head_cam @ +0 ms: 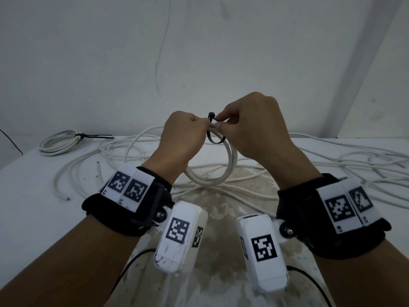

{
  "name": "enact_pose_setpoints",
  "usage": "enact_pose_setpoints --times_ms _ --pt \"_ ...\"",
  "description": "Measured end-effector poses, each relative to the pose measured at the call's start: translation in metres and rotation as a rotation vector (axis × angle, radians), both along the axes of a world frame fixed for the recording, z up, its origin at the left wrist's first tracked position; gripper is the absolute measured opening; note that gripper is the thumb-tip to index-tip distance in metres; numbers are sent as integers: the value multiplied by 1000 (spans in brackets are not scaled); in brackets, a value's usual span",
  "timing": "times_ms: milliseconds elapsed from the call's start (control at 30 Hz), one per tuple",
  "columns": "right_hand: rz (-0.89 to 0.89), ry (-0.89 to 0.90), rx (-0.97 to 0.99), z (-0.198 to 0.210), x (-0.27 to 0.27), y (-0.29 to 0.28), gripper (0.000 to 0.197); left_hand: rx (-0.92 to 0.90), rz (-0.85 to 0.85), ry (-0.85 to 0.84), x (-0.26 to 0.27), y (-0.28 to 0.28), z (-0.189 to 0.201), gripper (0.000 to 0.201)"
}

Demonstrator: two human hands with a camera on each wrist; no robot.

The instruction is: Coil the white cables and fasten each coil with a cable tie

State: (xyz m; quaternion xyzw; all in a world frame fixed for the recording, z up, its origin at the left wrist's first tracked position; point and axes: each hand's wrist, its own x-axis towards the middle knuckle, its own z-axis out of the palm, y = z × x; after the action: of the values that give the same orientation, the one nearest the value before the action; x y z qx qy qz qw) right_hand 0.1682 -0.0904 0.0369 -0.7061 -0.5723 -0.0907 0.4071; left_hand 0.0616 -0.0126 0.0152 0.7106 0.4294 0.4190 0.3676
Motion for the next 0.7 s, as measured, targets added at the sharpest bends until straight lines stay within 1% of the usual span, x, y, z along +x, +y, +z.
enact_pose_setpoints --times_ms 200,333,433,500,600,700 --pt "-27 7 4 0 0 0 16 28 -23 17 1 0 -2 30" --pt "-39 -14 -39 1 1 -2 17 107 -61 82 1 -2 -4 20" --pt "-46 -11 -69 2 3 -2 27 179 -80 137 2 -3 -4 18" --pt "-26 -9 -125 3 4 -3 32 204 -94 165 2 -3 -4 19" --pt "7 -5 -214 3 6 -4 28 221 -120 207 2 -3 -4 20" --pt "13 14 -190 2 8 -1 18 234 -134 212 3 -4 -5 20"
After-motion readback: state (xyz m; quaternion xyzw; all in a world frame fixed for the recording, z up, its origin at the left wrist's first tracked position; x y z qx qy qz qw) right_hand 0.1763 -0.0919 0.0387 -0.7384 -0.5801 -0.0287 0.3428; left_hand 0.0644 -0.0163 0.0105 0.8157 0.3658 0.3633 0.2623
